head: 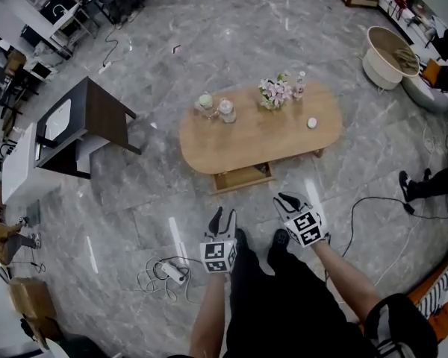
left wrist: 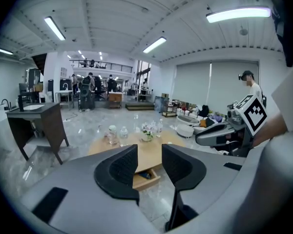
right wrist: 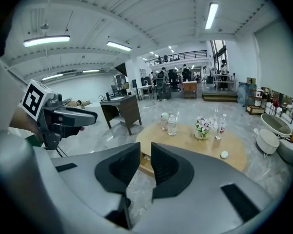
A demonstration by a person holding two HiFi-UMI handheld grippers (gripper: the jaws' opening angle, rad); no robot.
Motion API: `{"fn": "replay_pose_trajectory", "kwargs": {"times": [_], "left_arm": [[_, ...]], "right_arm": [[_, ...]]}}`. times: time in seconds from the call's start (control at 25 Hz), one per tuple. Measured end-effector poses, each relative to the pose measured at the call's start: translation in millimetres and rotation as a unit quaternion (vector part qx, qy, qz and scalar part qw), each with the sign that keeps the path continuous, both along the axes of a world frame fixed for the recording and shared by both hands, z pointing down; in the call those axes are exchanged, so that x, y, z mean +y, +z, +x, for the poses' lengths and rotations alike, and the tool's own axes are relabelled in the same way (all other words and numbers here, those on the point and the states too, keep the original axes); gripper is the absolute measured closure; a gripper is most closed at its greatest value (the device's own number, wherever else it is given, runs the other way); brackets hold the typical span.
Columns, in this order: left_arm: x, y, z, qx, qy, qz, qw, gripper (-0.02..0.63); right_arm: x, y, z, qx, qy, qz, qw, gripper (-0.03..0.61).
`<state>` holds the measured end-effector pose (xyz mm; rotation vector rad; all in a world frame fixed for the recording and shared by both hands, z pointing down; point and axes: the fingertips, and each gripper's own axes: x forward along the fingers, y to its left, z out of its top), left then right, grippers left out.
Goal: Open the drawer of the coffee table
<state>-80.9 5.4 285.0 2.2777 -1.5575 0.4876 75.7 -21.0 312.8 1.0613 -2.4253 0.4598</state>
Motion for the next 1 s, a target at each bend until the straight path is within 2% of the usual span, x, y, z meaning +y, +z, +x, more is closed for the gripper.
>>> {"fn": "replay_pose_trajectory", "kwargs": {"times": [0.08, 0.48, 0.64, 0.72, 1.0], "left_arm": [[4.3, -16.3, 4.6, 0.004, -0.001, 0.011, 0.9999, 0.460], [9.1, -114.2, 19.3, 0.033, 0.003, 0.087, 0.9957, 0.584], [14.9, -158.1, 14.9, 0.053, 0.001, 0.120, 0.9914, 0.600], [22.0, -175.7, 11.4, 0.061, -0.001, 0.129, 0.9898, 0.600], [39.8, -220.1, -6.4, 0.051, -0.008, 0.149, 0.9875, 0.601]], "right_arm": [[3.8, -20.6, 0.4, -0.009, -0.002, 0.015, 1.000, 0.541], [4.3, -114.2, 8.9, -0.044, -0.021, 0.076, 0.996, 0.566], [8.7, -165.8, 9.4, -0.049, -0.047, 0.137, 0.988, 0.566], [14.2, -190.3, 12.9, -0.067, -0.050, 0.152, 0.985, 0.566], [28.9, -240.7, 27.7, -0.104, -0.056, 0.136, 0.984, 0.566]]}}
